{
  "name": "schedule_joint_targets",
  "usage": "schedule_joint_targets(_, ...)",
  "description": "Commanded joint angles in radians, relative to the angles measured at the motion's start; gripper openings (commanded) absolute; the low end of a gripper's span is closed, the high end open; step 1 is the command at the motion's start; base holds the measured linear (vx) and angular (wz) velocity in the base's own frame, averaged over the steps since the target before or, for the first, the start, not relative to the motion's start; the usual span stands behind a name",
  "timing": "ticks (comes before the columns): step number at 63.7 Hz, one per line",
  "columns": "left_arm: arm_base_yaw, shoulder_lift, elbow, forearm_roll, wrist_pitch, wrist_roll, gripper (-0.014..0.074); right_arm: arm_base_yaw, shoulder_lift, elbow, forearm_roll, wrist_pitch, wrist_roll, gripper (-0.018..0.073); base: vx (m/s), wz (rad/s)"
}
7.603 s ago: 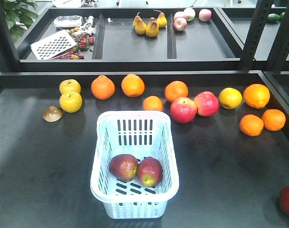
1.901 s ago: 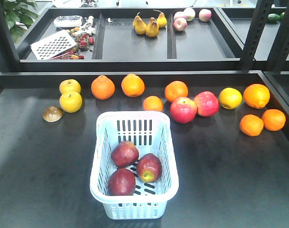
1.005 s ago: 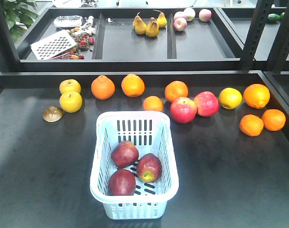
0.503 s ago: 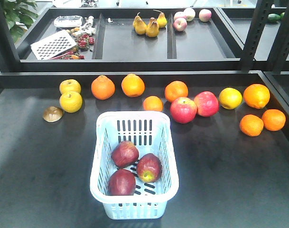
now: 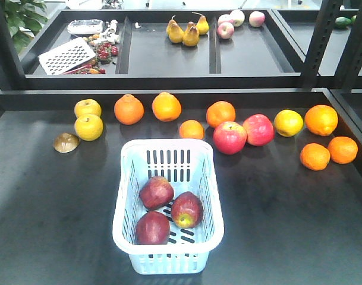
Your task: Pick three apples into basket with both arms
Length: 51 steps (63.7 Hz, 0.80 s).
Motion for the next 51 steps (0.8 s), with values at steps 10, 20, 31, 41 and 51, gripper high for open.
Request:
schedule_joint_targets(10, 0.003, -0.017, 0.008, -0.011, -0.098, -0.006, -0.0006, -0.004, 0.0, -0.025, -0.007, -0.055, -0.01, -0.0009, 0.0, 0.0)
schedule_joint_targets(20, 0.003, -0.017, 0.008, -0.011, -0.095, -0.006, -0.0006, -0.004, 0.0, -0.025, -0.007, -0.055, -0.01, -0.0009, 0.0, 0.0)
schedule_joint_targets(31, 0.003, -0.017, 0.008, -0.011, -0.095, -0.006, -0.0006, -0.004, 0.0, -0.025, -0.007, -0.055, -0.01, -0.0009, 0.0, 0.0)
schedule_joint_targets(41, 0.003, -0.017, 0.008, -0.011, -0.095, -0.006, -0.0006, -0.004, 0.0, -0.025, -0.007, -0.055, -0.01, -0.0009, 0.0, 0.0)
schedule_joint_targets(51, 0.003, -0.017, 0.008, -0.011, -0.095, -0.006, -0.0006, -0.004, 0.0, -0.025, -0.007, -0.055, -0.01, -0.0009, 0.0, 0.0)
